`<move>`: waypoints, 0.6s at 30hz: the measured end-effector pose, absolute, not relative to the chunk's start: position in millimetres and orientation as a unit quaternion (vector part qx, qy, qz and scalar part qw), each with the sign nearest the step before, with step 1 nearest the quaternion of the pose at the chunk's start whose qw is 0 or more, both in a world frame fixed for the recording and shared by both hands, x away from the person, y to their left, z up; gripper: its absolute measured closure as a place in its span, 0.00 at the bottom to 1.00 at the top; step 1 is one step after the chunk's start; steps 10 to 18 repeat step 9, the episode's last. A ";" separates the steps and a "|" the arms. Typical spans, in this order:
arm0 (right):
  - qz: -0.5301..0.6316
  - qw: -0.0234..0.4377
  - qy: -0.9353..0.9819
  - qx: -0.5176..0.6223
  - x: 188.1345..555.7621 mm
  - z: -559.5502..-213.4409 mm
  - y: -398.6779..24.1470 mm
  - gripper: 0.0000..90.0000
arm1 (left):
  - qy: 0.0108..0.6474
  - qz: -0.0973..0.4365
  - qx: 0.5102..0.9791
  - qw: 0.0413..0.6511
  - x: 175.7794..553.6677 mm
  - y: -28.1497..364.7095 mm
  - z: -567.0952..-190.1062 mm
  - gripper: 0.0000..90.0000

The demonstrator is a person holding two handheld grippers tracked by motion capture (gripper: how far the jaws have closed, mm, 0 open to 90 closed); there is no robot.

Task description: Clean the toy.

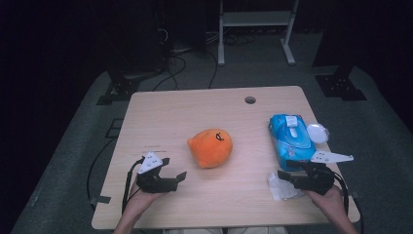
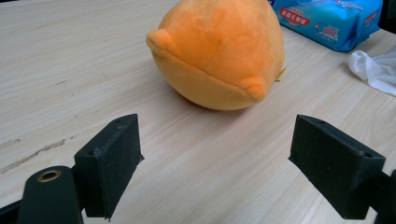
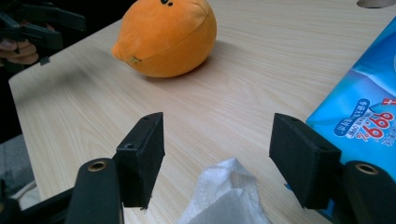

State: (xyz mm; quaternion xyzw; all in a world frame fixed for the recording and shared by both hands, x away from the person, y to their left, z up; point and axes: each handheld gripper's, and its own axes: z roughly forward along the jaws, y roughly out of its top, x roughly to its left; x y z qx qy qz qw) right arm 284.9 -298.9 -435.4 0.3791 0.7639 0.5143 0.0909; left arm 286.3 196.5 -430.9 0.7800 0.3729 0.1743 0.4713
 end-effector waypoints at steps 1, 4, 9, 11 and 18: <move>0.512 0.093 0.766 0.377 284.5 -435.4 -298.0 0.38 | 0.375 0.173 0.778 0.474 285.5 197.3 -432.1 0.18; 0.509 0.091 0.769 0.375 284.3 -437.1 -296.6 0.38 | 0.378 0.174 0.776 0.474 283.3 199.3 -434.7 0.17; 0.511 0.100 0.768 0.374 280.9 -436.9 -295.9 0.38 | 0.379 0.176 0.775 0.474 282.5 200.6 -438.1 0.16; 0.511 0.100 0.768 0.374 280.9 -436.9 -295.9 0.38 | 0.379 0.176 0.775 0.474 282.5 200.6 -438.1 0.16; 0.511 0.100 0.768 0.374 280.9 -436.9 -295.9 0.38 | 0.379 0.176 0.775 0.474 282.5 200.6 -438.1 0.16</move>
